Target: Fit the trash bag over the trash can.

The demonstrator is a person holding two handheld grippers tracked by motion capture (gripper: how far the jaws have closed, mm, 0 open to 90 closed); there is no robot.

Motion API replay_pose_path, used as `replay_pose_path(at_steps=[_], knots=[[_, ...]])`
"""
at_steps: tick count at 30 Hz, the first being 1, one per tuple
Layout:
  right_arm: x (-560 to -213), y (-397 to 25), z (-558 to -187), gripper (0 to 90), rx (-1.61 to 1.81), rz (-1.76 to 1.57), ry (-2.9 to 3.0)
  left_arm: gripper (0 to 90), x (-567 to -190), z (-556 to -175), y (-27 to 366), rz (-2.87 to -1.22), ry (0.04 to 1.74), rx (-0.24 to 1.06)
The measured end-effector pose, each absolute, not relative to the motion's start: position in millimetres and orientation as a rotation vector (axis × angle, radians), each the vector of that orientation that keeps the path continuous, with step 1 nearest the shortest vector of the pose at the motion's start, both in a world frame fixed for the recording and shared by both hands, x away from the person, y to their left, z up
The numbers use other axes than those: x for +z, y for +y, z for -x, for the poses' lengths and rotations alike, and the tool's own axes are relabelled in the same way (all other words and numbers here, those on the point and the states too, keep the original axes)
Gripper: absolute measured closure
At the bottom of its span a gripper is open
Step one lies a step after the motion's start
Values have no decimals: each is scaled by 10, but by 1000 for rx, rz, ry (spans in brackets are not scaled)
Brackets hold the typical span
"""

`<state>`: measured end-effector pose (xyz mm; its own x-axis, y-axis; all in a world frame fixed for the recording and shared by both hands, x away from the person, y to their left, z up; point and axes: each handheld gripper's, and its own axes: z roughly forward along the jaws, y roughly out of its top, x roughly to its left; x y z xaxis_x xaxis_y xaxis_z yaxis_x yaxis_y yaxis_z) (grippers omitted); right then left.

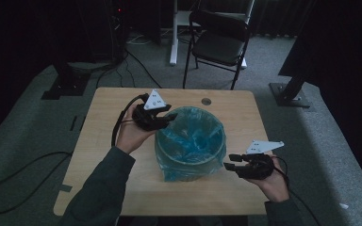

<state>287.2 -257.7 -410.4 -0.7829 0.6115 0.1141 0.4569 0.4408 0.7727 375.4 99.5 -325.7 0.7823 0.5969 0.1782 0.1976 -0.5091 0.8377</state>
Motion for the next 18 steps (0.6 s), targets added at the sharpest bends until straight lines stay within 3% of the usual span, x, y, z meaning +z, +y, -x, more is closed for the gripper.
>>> replay_pose_path(at_steps=[18], knots=[[-4177,-2672,-2932,560,1206,-984,2470,588,-3452,-3702,1456,-1935,742,580]])
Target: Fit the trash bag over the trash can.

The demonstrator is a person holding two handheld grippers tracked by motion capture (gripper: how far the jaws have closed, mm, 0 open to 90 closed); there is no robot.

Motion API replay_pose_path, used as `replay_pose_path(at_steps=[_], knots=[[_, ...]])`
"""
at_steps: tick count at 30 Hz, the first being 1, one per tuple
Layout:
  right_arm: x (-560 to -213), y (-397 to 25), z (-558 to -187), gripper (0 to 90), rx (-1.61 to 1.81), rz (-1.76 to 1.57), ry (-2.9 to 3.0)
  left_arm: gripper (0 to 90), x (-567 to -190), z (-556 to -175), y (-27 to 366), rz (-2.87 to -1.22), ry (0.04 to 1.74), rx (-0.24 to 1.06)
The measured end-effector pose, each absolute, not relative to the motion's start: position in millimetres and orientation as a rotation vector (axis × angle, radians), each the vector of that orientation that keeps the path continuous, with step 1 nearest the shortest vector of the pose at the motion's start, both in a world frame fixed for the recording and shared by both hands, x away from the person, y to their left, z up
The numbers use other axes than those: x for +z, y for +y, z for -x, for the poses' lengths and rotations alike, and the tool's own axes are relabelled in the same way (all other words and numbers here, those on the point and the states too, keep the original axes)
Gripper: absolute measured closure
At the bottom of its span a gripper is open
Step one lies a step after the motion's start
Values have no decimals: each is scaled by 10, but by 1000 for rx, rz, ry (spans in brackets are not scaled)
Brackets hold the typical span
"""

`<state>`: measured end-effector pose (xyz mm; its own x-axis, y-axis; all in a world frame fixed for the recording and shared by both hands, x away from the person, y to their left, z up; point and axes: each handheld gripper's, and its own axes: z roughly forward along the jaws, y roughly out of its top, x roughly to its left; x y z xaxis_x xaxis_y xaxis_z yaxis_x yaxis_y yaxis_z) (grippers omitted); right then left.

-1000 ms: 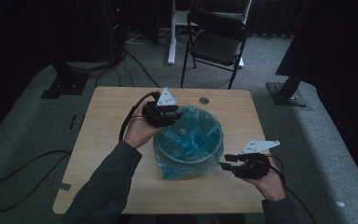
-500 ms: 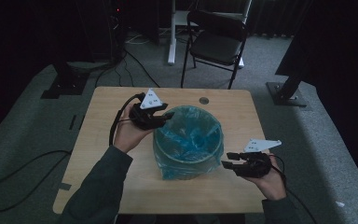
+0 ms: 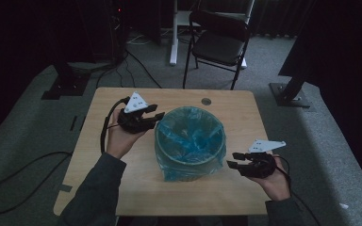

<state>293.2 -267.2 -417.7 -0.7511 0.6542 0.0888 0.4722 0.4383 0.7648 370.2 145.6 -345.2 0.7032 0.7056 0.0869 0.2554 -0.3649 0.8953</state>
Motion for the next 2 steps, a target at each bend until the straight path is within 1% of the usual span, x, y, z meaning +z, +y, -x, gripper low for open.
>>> replay_pose_path(at_steps=[1,2], knots=[[-4177,-2672,-2932,560,1206,-984,2470,571,-3452,-3702,1456,-1935,742,580],[-4214,-2684,-2953,554,1179,-989,2463,571,-3539,-3721,1524,-1927,778,575]])
